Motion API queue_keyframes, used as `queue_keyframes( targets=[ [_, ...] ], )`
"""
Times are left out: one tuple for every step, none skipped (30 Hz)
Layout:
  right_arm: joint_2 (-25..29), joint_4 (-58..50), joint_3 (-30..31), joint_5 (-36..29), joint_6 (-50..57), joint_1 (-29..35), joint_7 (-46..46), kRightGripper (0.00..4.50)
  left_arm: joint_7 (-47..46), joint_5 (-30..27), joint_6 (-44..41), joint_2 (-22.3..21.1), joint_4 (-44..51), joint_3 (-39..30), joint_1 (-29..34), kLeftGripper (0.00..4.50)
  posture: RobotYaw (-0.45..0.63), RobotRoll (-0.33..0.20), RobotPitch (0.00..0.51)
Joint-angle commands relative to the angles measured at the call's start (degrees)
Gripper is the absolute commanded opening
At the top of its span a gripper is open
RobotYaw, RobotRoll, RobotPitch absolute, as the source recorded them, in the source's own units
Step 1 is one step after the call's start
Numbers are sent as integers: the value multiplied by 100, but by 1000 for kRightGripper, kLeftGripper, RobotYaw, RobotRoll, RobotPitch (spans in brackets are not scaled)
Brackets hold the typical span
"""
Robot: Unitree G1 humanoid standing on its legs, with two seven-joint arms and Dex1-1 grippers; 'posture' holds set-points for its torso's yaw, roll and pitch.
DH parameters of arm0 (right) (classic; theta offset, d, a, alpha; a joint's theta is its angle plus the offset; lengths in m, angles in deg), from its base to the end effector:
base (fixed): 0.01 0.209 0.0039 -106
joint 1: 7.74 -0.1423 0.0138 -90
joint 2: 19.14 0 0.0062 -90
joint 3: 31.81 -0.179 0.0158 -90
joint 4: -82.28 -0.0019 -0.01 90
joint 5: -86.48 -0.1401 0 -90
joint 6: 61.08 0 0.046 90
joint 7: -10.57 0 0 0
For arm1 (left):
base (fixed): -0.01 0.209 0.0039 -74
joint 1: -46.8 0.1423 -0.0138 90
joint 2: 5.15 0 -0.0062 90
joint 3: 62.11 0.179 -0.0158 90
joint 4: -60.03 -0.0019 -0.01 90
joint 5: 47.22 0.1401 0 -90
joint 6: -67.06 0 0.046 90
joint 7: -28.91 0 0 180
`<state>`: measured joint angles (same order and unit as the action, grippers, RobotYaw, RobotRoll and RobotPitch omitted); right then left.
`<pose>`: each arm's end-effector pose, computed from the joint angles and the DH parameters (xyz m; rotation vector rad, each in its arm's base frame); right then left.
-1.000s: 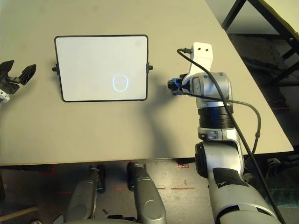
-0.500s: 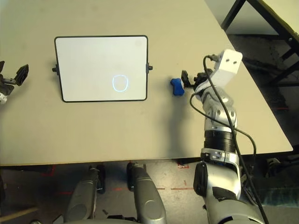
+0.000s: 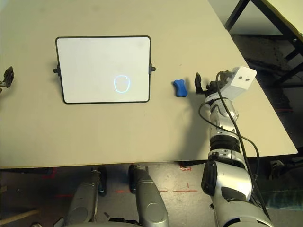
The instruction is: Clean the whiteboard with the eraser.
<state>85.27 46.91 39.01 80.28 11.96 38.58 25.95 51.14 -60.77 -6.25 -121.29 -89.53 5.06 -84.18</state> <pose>0.3083 -0.3031 0.1407 -0.1696 -0.2038 -0.1445 0.2716 0.3684 0.1542 0.1574 -0.1876 0.2390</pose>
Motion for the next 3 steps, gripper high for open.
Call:
queue_keyframes(
  targets=[
    [37, 87, -40, -102, -122, 94, -8, 4459, -2, -31, -80, -15, -438, -70, -52, 4500, -15, 0, 272],
    [23, 3, -41, -129, -118, 164, 3, 4459, 56, -40, -107, 40, -494, -49, -127, 4500, -21, 0, 267],
    [10, -67, -42, -157, -111, 220, 15, 4459, 105, -47, -130, 91, -533, -27, -199, 4500, -22, 0, 265]
  ],
)
